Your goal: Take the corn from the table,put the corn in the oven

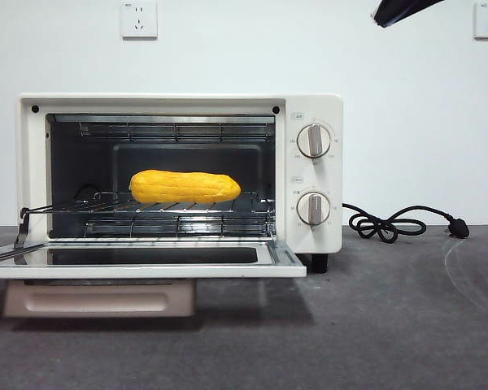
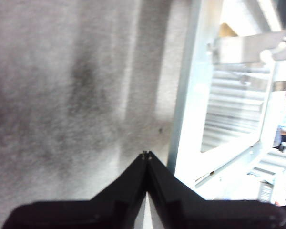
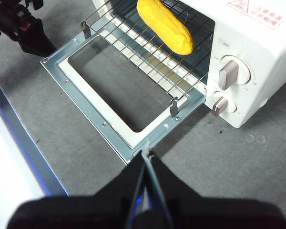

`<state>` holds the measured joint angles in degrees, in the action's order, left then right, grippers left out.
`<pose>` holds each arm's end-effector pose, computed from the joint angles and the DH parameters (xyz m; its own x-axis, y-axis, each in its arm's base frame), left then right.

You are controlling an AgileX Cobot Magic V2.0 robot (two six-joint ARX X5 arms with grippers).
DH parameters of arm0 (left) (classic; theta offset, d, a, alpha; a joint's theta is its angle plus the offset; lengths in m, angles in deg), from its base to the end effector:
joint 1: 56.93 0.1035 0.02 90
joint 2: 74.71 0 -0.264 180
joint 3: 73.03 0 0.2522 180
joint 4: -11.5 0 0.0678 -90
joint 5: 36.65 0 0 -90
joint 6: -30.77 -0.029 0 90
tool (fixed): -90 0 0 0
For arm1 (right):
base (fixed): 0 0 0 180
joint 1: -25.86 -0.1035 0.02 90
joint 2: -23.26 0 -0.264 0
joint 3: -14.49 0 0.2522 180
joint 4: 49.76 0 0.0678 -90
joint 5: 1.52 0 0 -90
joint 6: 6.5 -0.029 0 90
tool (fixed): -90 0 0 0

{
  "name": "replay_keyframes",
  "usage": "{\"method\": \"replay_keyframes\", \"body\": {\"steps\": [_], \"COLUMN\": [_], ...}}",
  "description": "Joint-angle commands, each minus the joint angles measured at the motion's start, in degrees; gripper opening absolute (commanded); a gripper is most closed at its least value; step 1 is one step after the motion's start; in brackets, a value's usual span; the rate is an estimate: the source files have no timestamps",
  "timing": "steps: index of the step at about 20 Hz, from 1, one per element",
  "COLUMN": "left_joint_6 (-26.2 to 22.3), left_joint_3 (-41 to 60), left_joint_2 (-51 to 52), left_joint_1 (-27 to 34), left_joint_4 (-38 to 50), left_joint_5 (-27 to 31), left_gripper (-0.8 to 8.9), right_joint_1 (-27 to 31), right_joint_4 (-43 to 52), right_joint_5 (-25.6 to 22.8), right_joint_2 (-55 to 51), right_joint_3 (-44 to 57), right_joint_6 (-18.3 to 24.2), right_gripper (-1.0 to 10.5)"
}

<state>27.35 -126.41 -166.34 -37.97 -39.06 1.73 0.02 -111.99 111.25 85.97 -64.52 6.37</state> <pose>0.2224 0.0524 0.1255 0.2669 -0.7372 -0.6207 -0.1296 0.6108 -0.7811 0.1812 0.1002 0.3410 0.4085 0.6279 -0.6625 -0.7720 0.6249 0.1162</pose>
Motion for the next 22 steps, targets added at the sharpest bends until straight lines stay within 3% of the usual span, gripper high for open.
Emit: {"method": "replay_keyframes", "body": {"steps": [1,8,13,16,22], "left_joint_6": [-0.9,-0.9,0.9,5.8,24.5], "left_joint_3": [0.6,0.5,-1.1,-3.5,-6.7], "left_joint_2": [-0.4,-0.1,3.3,7.9,18.3], "left_joint_1": [-0.1,0.3,1.3,2.1,2.6], "left_joint_4": [-0.7,-0.9,0.3,4.0,21.2], "left_joint_5": [-4.8,-18.6,-19.5,-19.3,-11.6], "left_gripper": [-0.09,-0.08,-0.08,-0.08,-0.08], "right_joint_1": [0.0,0.0,0.0,0.0,0.0], "right_joint_4": [0.0,-0.1,0.0,0.3,0.5], "right_joint_5": [0.2,0.3,0.2,0.2,0.2], "right_joint_2": [0.1,0.1,0.1,0.1,0.1], "right_joint_3": [-0.2,-0.2,-0.2,-0.2,-0.2], "right_joint_6": [0.3,0.3,0.3,0.3,0.3], "right_gripper": [-0.1,-0.1,-0.1,-0.1,-0.1]}}
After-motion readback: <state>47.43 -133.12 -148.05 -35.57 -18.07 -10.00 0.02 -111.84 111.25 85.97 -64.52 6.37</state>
